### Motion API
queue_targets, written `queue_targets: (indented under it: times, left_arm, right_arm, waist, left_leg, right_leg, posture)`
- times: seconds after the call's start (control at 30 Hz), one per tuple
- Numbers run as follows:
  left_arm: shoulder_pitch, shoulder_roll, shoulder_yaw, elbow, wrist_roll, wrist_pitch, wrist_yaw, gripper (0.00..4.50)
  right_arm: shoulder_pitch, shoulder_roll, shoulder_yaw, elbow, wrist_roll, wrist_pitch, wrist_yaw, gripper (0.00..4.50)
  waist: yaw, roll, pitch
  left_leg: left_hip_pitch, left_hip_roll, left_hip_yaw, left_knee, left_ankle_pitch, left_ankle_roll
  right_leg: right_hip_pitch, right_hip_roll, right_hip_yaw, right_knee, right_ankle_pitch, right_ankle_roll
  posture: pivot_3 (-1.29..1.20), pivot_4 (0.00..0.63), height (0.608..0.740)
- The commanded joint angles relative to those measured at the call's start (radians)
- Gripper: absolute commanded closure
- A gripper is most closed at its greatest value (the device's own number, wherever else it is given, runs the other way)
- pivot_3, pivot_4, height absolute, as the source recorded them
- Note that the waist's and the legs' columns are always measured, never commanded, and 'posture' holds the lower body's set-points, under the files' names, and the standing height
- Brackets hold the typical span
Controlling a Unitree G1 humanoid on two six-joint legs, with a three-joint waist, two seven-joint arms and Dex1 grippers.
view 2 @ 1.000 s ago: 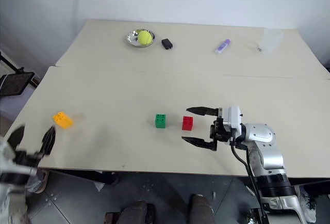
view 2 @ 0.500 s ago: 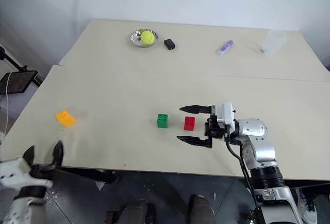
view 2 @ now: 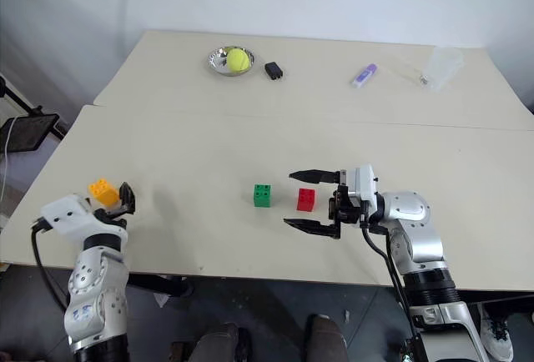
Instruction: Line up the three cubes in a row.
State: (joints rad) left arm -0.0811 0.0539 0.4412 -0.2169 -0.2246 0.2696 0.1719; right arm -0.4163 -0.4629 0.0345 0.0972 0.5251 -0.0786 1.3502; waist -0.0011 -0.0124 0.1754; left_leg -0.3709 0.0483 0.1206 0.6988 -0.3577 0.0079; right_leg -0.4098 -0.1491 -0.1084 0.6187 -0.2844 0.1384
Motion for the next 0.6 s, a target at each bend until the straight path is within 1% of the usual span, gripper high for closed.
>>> queue_targets:
  times: [0.03,0.17,0.2,0.23,0.27,0.3,0.33,0.37,0.4,0.43,0.5,0.53,0.57,0.6]
  left_arm:
    - [-0.001,0.015,-0.006,-0.015,0.022,-0.017,0.014,0.94]
    - [0.032,0.044,-0.010,-0.031,0.018,0.011,-0.013,2.15]
    - [0.041,0.067,-0.012,-0.031,0.011,0.008,-0.045,2.42]
    - [0.048,0.106,-0.005,-0.022,-0.003,-0.001,-0.093,2.80]
    - [0.048,0.146,0.011,-0.004,-0.036,-0.016,-0.157,3.04]
    - [0.043,0.189,0.026,0.020,-0.082,-0.022,-0.233,3.05]
    - [0.031,0.247,0.030,0.051,-0.144,-0.018,-0.356,3.05]
    - [0.022,0.287,0.031,0.076,-0.188,-0.015,-0.440,3.05]
    - [0.006,0.368,0.003,0.122,-0.191,-0.053,-0.575,3.05]
    - [-0.005,0.424,-0.018,0.156,-0.188,-0.084,-0.665,3.05]
    - [-0.053,0.510,-0.054,0.239,-0.191,-0.150,-0.830,3.05]
    - [-0.075,0.530,-0.062,0.271,-0.202,-0.170,-0.880,3.05]
    - [-0.137,0.584,-0.135,0.328,-0.195,-0.223,-1.061,3.05]
    - [-0.184,0.619,-0.189,0.372,-0.188,-0.262,-1.191,3.05]
  right_arm:
    - [0.013,-0.006,-0.012,-0.045,0.003,0.008,-0.014,0.00]
    - [0.024,-0.010,-0.014,-0.057,0.000,0.012,-0.025,0.00]
    - [0.025,-0.010,-0.015,-0.060,0.000,0.014,-0.029,0.00]
    - [0.025,-0.013,-0.018,-0.061,0.000,0.016,-0.030,0.00]
    - [0.025,-0.017,-0.023,-0.060,0.001,0.016,-0.030,0.00]
    - [0.026,-0.022,-0.028,-0.058,0.001,0.017,-0.030,0.00]
    - [0.028,-0.029,-0.035,-0.054,-0.001,0.015,-0.031,0.00]
    - [0.028,-0.034,-0.038,-0.053,-0.002,0.015,-0.034,0.00]
    - [0.032,-0.042,-0.044,-0.053,-0.001,0.016,-0.036,0.00]
    - [0.035,-0.047,-0.047,-0.054,-0.001,0.016,-0.038,0.00]
    - [0.043,-0.058,-0.054,-0.059,0.000,0.016,-0.042,0.00]
    - [0.044,-0.061,-0.054,-0.059,0.000,0.017,-0.043,0.00]
    - [0.054,-0.070,-0.063,-0.067,0.000,0.019,-0.050,0.00]
    - [0.060,-0.075,-0.069,-0.071,0.000,0.021,-0.056,0.00]
  waist:
    - [0.000,0.000,0.000]
    - [-0.002,0.000,0.000]
    - [-0.003,0.000,0.000]
    - [-0.002,0.000,0.000]
    - [-0.003,0.000,0.000]
    - [-0.003,0.000,0.000]
    - [-0.003,0.000,0.000]
    - [-0.003,0.000,0.000]
    - [-0.001,0.000,0.000]
    - [0.001,0.000,0.000]
    - [0.003,0.001,0.000]
    - [0.003,0.001,0.000]
    - [0.001,0.001,0.000]
    - [0.003,0.001,0.000]
  left_leg:
    - [0.000,0.000,0.000,0.000,0.000,0.000]
    - [0.000,0.000,0.000,0.000,0.000,0.000]
    - [0.000,0.000,0.000,0.000,0.000,0.000]
    - [0.000,0.000,0.000,0.000,0.000,0.000]
    - [0.000,0.000,0.000,0.000,0.000,0.000]
    - [0.000,0.001,0.000,0.000,0.000,0.000]
    - [0.000,0.001,0.000,0.000,0.000,-0.001]
    - [0.000,0.001,0.000,0.000,0.000,-0.001]
    - [0.000,0.001,0.000,0.000,0.000,-0.001]
    - [0.000,0.001,0.000,0.000,0.000,-0.001]
    - [-0.001,0.000,0.000,0.000,0.000,-0.001]
    - [-0.001,0.000,0.001,0.000,0.000,-0.001]
    - [-0.001,0.000,0.001,0.000,0.000,-0.001]
    - [-0.001,0.001,0.002,0.000,-0.001,-0.001]
  right_leg:
    - [0.000,0.000,0.000,0.000,0.000,0.000]
    - [0.000,0.000,0.000,0.000,0.000,0.000]
    - [0.000,0.000,0.000,0.000,0.000,0.000]
    - [0.000,0.000,0.000,0.000,0.000,0.000]
    - [0.000,0.000,0.000,0.000,0.000,0.000]
    - [-0.001,0.000,0.000,0.000,0.000,0.000]
    - [-0.001,0.000,0.000,0.000,0.000,-0.001]
    - [-0.001,0.000,0.000,0.001,-0.001,-0.001]
    - [-0.001,0.000,-0.001,0.001,-0.001,-0.001]
    - [-0.001,0.000,-0.001,0.001,-0.001,-0.001]
    - [-0.001,0.000,-0.004,0.000,-0.001,-0.002]
    - [-0.001,0.000,-0.005,0.000,-0.001,-0.002]
    - [-0.001,0.000,-0.005,0.000,-0.001,-0.002]
    - [-0.001,0.000,-0.006,0.000,-0.001,-0.002]
  posture:
    - [0.00,0.150,0.740]
    - [0.00,0.150,0.740]
    - [0.00,0.150,0.740]
    - [0.00,0.150,0.740]
    - [0.00,0.150,0.740]
    - [0.00,0.150,0.740]
    - [0.00,0.150,0.740]
    - [0.00,0.150,0.740]
    - [0.00,0.150,0.740]
    - [0.00,0.150,0.740]
    - [0.00,0.150,0.740]
    - [0.00,0.150,0.740]
    - [0.00,0.150,0.740]
    - [0.00,0.150,0.740]
